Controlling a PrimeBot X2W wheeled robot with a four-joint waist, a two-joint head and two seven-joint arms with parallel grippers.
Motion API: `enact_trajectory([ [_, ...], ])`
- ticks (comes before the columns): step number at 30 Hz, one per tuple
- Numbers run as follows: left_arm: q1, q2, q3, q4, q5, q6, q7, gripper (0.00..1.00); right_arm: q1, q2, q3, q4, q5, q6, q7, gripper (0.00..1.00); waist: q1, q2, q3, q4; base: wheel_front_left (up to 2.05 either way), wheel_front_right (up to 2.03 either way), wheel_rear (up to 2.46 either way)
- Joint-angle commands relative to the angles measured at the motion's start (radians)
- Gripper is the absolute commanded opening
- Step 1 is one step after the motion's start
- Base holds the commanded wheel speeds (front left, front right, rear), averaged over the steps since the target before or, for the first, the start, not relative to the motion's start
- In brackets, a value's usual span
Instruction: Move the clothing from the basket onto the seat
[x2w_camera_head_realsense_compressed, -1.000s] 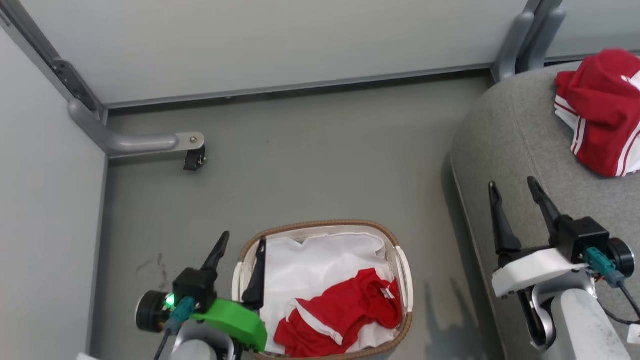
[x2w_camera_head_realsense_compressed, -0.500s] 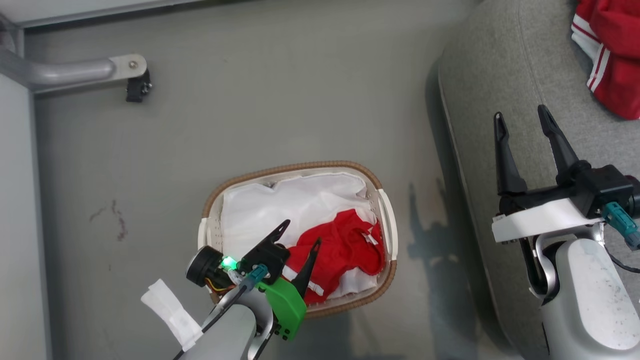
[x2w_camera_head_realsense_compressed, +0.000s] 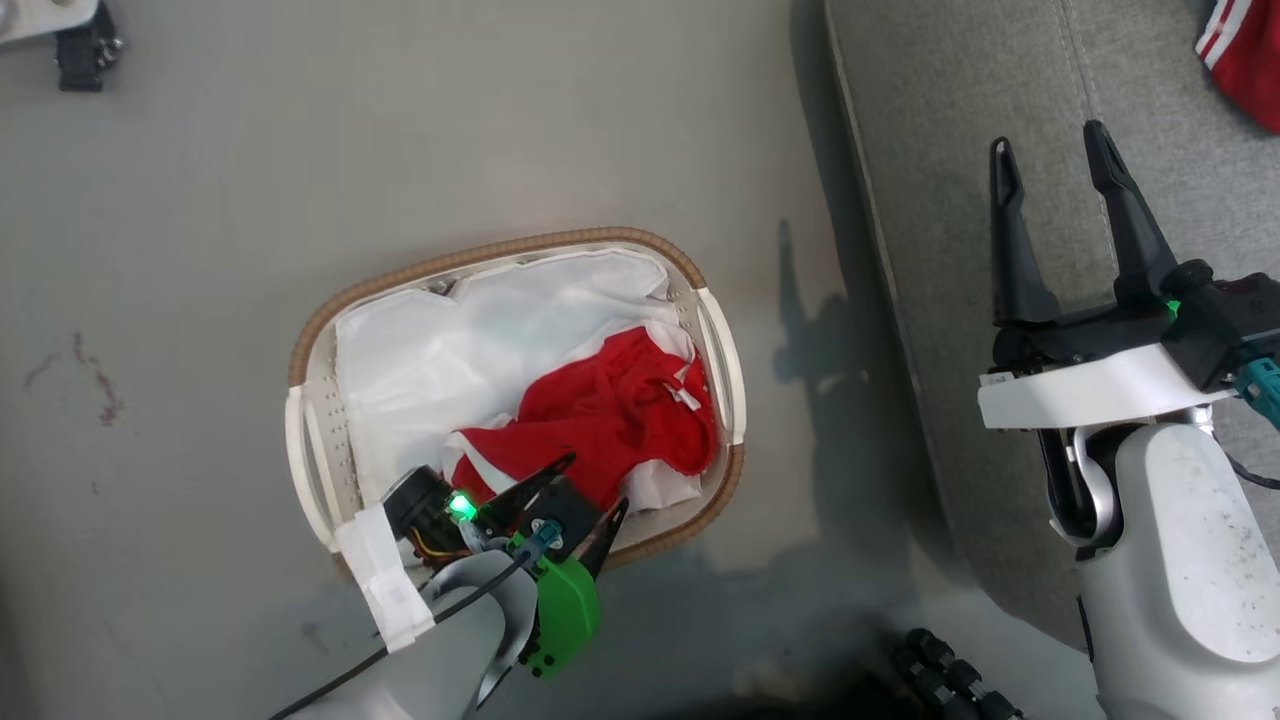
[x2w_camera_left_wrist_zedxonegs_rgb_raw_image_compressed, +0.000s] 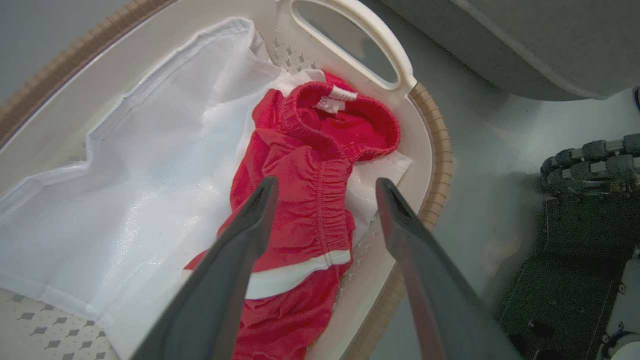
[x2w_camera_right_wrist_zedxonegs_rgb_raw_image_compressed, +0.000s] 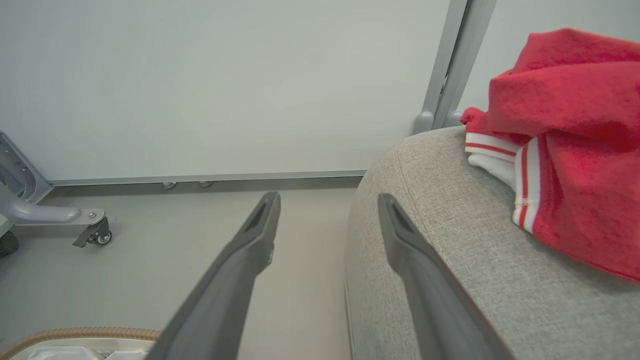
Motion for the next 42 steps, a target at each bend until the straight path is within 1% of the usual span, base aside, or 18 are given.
enact_trajectory([
  [1,-0.032,0.008,-0.021,0.024,0.006,-0.002,-0.001,1.00,-0.020,-0.002,0.007,-0.005,0.010,-0.001,-0.002,1.00,-0.0002,0.0000,0.081,-0.056,0.00,0.00,0.00],
  [5,-0.068,0.009,-0.068,0.085,-0.006,-0.002,-0.001,1.00,-0.035,-0.002,0.024,-0.006,0.036,-0.001,-0.002,1.00,-0.0002,0.0000,0.114,-0.074,0.00,0.00,0.00],
  [8,-0.092,0.010,-0.079,0.114,-0.014,-0.002,-0.001,1.00,-0.042,-0.002,0.032,-0.009,0.049,-0.001,-0.002,1.00,-0.0002,0.0000,0.132,-0.086,0.00,0.00,0.00],
  [10,-0.110,0.015,-0.078,0.133,-0.014,-0.001,-0.001,1.00,-0.048,-0.002,0.034,-0.010,0.058,-0.001,-0.002,1.00,-0.0002,0.0000,0.143,-0.094,0.00,0.00,0.00],
  [19,-0.163,0.024,-0.069,0.224,-0.014,0.041,-0.001,1.00,-0.058,-0.002,0.044,-0.015,0.089,-0.001,-0.002,1.00,-0.0002,0.0000,0.169,-0.123,0.00,0.00,0.00],
  [24,-0.180,0.033,-0.056,0.246,-0.029,0.053,-0.001,1.00,-0.063,-0.002,0.049,-0.016,0.099,-0.001,-0.002,1.00,-0.0002,0.0000,0.175,-0.132,0.00,0.00,0.00],
  [25,-0.182,0.034,-0.054,0.251,-0.034,0.053,-0.001,0.96,-0.063,-0.002,0.050,-0.015,0.098,-0.001,-0.002,1.00,-0.0002,0.0000,0.174,-0.132,0.00,0.00,0.00],
  [26,-0.182,0.034,-0.052,0.254,-0.036,0.053,-0.001,0.67,-0.063,-0.002,0.050,-0.015,0.100,-0.001,-0.002,1.00,-0.0002,0.0000,0.174,-0.133,0.00,0.00,0.00],
  [27,-0.183,0.035,-0.050,0.257,-0.039,0.053,-0.001,0.43,-0.063,-0.002,0.050,-0.014,0.102,-0.001,-0.002,1.00,-0.0002,0.0000,0.173,-0.133,0.00,0.00,0.00],
  [28,-0.183,0.035,-0.048,0.259,-0.044,0.052,-0.001,0.33,-0.063,-0.002,0.050,-0.013,0.102,-0.001,-0.002,1.00,-0.0002,0.0000,0.173,-0.133,0.00,0.00,0.00],
  [29,-0.183,0.034,-0.046,0.260,-0.047,0.050,-0.001,0.00,-0.063,-0.002,0.051,-0.012,0.102,-0.001,-0.002,1.00,-0.0002,0.0000,0.171,-0.132,0.00,0.00,0.00],
  [36,-0.164,0.037,-0.022,0.217,-0.068,0.054,-0.001,0.00,-0.056,-0.002,0.054,0.004,0.087,-0.001,-0.002,1.00,-0.0002,0.0000,0.139,-0.118,0.00,0.00,0.00],
  [42,-0.120,0.051,0.010,0.151,-0.089,0.061,-0.001,0.00,-0.033,-0.003,0.057,0.026,0.063,-0.001,-0.002,1.00,-0.0002,0.0000,0.063,-0.092,0.00,0.00,0.00],
])
